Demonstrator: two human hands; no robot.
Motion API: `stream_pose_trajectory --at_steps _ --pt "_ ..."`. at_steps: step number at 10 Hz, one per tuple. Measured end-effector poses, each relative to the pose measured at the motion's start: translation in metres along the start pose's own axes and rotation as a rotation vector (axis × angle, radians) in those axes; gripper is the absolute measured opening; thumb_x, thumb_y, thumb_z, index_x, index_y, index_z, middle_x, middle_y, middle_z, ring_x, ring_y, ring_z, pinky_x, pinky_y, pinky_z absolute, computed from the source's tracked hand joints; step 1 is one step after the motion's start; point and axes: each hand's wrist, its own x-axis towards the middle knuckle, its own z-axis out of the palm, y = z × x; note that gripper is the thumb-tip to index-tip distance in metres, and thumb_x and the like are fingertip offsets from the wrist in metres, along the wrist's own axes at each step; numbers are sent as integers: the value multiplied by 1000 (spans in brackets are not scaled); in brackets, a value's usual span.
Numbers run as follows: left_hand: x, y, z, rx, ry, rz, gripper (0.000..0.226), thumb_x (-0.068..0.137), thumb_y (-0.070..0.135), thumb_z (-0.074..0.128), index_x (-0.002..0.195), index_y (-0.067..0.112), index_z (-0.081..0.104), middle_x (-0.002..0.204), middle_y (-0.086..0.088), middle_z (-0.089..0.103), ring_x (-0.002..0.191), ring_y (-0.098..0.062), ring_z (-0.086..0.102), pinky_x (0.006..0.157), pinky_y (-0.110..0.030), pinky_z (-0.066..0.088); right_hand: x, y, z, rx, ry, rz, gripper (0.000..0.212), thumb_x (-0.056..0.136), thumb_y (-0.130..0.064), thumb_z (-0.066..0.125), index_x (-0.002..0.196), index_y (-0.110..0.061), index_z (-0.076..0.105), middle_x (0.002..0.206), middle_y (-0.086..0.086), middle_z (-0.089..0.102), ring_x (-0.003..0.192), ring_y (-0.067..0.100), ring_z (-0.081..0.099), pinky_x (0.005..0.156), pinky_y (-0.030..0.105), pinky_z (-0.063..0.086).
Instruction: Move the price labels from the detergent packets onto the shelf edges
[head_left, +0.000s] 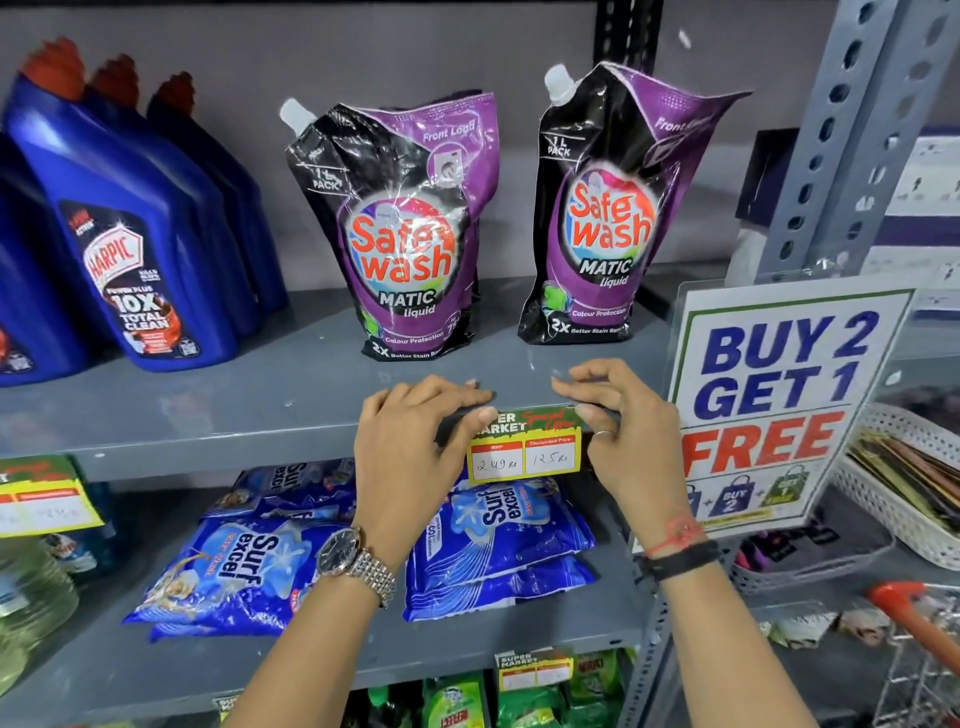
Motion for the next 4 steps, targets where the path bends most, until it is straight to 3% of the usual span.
stream_pose_trajectory --at_steps 1,2,3,4 --pt "0 2 -4 13 -25 13 31 93 52 44 114 41 64 111 22 66 94 -3 57 83 -19 22 0 -4 -2 8 -17 -5 40 80 19 48 100 -15 55 98 -2 71 88 -27 53 70 -3 43" --pt "2 1 -11 1 -47 30 27 93 46 48 114 39 64 111 21 68 96 -4 59 83 -19 23 -2 -6 -6 42 -46 -26 35 85 10 51 104 -19 54 105 -6 69 100 -17 56 82 1 43" --pt "0 4 -24 -38 133 -10 20 89 41 56 104 38 68 101 21 71 92 -2 62 85 -17 26 -7 -11 -2 -8 39 -135 32 90 -16 56 119 -27 50 122 -16 57 119 -1 50 100 22 43" --pt "10 11 -30 -7 278 59 27 89 43 54 113 36 64 122 17 65 117 -5 56 102 -20 26 1 -26 14 -92 160 -298 46 92 -31 51 135 -30 36 142 -9 44 134 6 36 109 26 33"
